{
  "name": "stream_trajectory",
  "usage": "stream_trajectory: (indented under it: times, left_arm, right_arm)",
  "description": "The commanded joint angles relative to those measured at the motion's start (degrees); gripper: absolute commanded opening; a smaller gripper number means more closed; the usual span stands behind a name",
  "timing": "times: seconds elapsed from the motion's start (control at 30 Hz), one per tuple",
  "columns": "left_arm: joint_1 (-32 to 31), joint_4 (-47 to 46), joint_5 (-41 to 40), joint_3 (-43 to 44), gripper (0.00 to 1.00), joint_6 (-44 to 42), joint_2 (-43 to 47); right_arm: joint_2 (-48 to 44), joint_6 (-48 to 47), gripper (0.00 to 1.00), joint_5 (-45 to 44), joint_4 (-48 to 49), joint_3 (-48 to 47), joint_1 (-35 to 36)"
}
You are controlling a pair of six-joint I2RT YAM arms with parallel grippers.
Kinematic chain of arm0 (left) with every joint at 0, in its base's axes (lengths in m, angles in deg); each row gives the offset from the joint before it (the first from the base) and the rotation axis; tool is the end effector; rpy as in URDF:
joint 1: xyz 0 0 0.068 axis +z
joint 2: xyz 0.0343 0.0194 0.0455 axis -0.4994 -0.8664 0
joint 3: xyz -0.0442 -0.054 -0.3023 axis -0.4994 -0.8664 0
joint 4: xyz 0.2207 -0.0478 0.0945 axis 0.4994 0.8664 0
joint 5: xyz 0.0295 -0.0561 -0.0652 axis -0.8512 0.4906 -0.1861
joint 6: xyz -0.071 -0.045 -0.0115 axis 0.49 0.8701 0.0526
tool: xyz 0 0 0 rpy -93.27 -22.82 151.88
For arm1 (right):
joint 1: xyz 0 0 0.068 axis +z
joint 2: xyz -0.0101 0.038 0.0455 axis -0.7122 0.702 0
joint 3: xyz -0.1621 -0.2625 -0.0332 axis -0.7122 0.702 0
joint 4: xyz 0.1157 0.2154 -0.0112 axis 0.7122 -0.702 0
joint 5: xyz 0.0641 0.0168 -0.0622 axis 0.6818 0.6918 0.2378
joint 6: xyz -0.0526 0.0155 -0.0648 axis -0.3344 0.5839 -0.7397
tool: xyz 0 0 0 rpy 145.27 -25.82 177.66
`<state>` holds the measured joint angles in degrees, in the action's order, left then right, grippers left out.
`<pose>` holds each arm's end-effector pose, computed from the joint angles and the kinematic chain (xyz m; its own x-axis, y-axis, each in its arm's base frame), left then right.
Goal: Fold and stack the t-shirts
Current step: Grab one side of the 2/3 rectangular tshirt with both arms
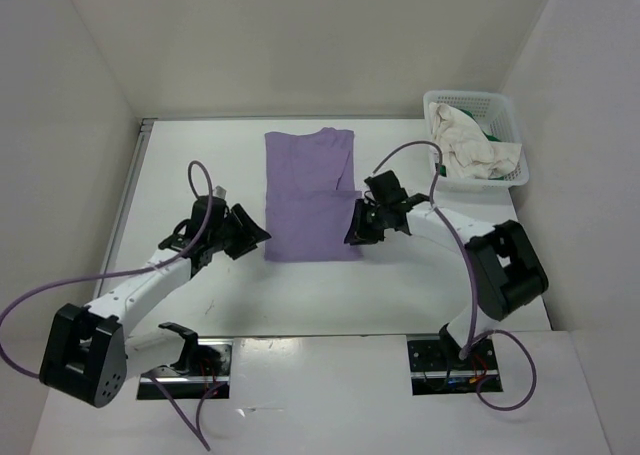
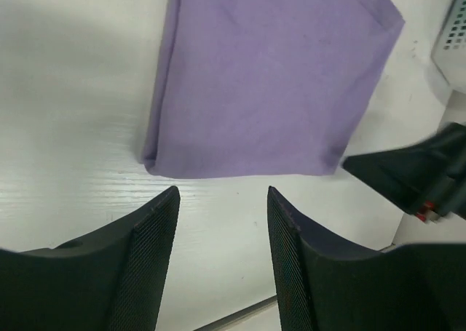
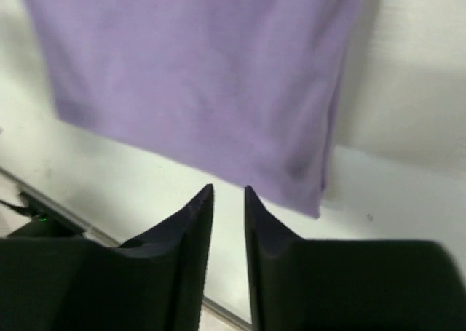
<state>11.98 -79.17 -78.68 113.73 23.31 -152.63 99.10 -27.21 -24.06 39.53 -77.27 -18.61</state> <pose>0.2181 -0.0820 0.2326 -0.6717 -0.6537 -0.3486 -0.2768 0.6579 -0.7004 0.2800 0.1650 0.1939 -0.9463 0.1204 -0.3000 -0.0445 0.8707 0.4898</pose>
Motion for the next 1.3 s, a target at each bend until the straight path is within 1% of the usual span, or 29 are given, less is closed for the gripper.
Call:
stream_trajectory:
  times: [0.0, 0.07, 0.1, 0.2, 0.23, 0.27, 0.33, 0.57, 0.6, 0.63, 0.7, 0.73, 0.77, 0.8, 0.87, 0.9, 0.93, 0.97, 1.0, 1.03, 1.07, 1.1, 1.13, 1.17, 1.23, 1.27]
  left_arm:
    - [0.3, 1.8, 0.7, -1.0, 0.59, -1.4, -4.0]
    - [0.3, 0.0, 1.4, -2.1, 0.59, -0.7, -5.7]
    - [0.3, -0.7, 1.4, -2.8, 0.59, -0.7, -6.8]
    - [0.3, -2.9, 1.4, -2.8, 0.59, -0.7, -8.6]
    - [0.3, -3.0, 2.0, -1.9, 0.59, -0.7, -9.3]
    - [0.3, -3.0, 2.0, -1.4, 0.58, -1.4, -9.9]
    - [0.3, -2.4, 2.6, -0.7, 0.58, -2.0, -11.2]
    - [0.3, -3.6, 2.6, -1.2, 0.53, -2.5, -13.8]
    - [0.3, -3.6, 2.6, -1.2, 0.51, -2.5, -13.8]
    - [0.3, -4.1, 2.6, -1.2, 0.49, -2.5, -14.5]
    - [0.3, -4.6, 2.6, -1.2, 0.47, -2.5, -15.1]
    - [0.3, -4.6, 2.6, -1.2, 0.45, -2.5, -15.6]
    - [0.3, -4.6, 2.6, -1.2, 0.44, -2.5, -15.6]
    - [0.3, -4.6, 2.6, -1.2, 0.42, -2.5, -15.6]
    - [0.3, -5.1, 2.6, -1.2, 0.41, -2.5, -15.6]
    - [0.3, -5.7, 2.6, -1.2, 0.37, -2.5, -15.6]
    - [0.3, -6.4, 2.6, -1.2, 0.36, -2.5, -15.6]
    - [0.3, -6.4, 2.6, -0.7, 0.34, -2.5, -16.2]
    - [0.3, -6.9, 2.6, -0.7, 0.31, -2.5, -16.2]
    - [0.3, -6.9, 2.6, -0.2, 0.25, -2.5, -17.5]
    - [0.3, -6.9, 2.6, 0.4, 0.22, -2.5, -17.5]
    - [0.3, -6.9, 2.6, 0.4, 0.18, -2.5, -18.4]
    - [0.3, -7.4, 2.6, 0.4, 0.14, -2.5, -18.4]
    - [0.3, -7.4, 2.6, 0.4, 0.06, -3.0, -18.4]
    - [0.3, -6.7, 2.6, 0.4, 0.01, -3.5, -17.8]
    - [0.3, -5.7, 2.6, -0.2, 0.0, -3.6, -17.2]
  right_arm:
    - [-6.5, 0.6, 0.31, 1.1, -0.2, 1.3, -1.8]
    - [-7.0, 1.7, 0.35, 0.4, -0.2, 3.1, -2.9]
    - [-7.0, 1.7, 0.39, 0.4, -0.2, 3.8, -2.9]
    - [-7.0, 4.1, 0.46, 0.4, 0.6, 5.8, -2.9]
    - [-7.5, 4.7, 0.5, -0.3, 1.2, 7.0, -2.9]
    - [-8.2, 5.4, 0.51, -1.5, 1.2, 7.6, -2.9]
    - [-8.2, 6.7, 0.54, -1.5, 1.9, 9.0, -2.9]
    - [-5.1, 7.2, 0.54, -0.2, 5.5, 10.9, -2.9]
    - [-5.1, 7.8, 0.53, -0.2, 6.0, 10.9, -2.9]
    - [-4.5, 7.8, 0.49, -0.2, 6.5, 10.9, -2.9]
    - [-3.1, 8.4, 0.47, -0.2, 7.8, 10.9, -2.9]
    - [-2.5, 8.4, 0.45, -0.2, 7.8, 10.9, -2.9]
    - [-1.1, 8.4, 0.41, -0.2, 8.7, 10.3, -2.9]
    - [-0.3, 8.4, 0.39, -0.2, 9.3, 10.3, -2.9]
    - [0.9, 8.4, 0.29, 0.4, 9.3, 9.2, -2.9]
    - [1.4, 8.4, 0.26, 1.0, 9.3, 9.2, -2.9]
    - [1.4, 8.4, 0.24, 1.0, 9.3, 9.2, -2.9]
    - [1.4, 8.4, 0.2, 1.0, 9.3, 9.2, -2.9]
    - [0.0, 8.4, 0.17, 0.2, 9.3, 9.2, -2.9]
    - [-0.6, 8.4, 0.15, 0.2, 8.8, 9.8, -2.9]
    - [-1.3, 8.4, 0.15, -0.5, 8.8, 10.4, -2.9]
    - [-2.5, 8.4, 0.11, -1.1, 8.1, 10.4, -2.9]
    - [-2.5, 8.4, 0.1, -1.1, 8.1, 10.9, -2.9]
    - [-3.3, 8.4, 0.08, -1.1, 8.1, 11.4, -2.9]
    - [-4.6, 8.9, 0.07, -0.4, 7.3, 12.6, -2.9]
    - [-5.2, 8.9, 0.07, -0.4, 6.7, 13.2, -2.9]
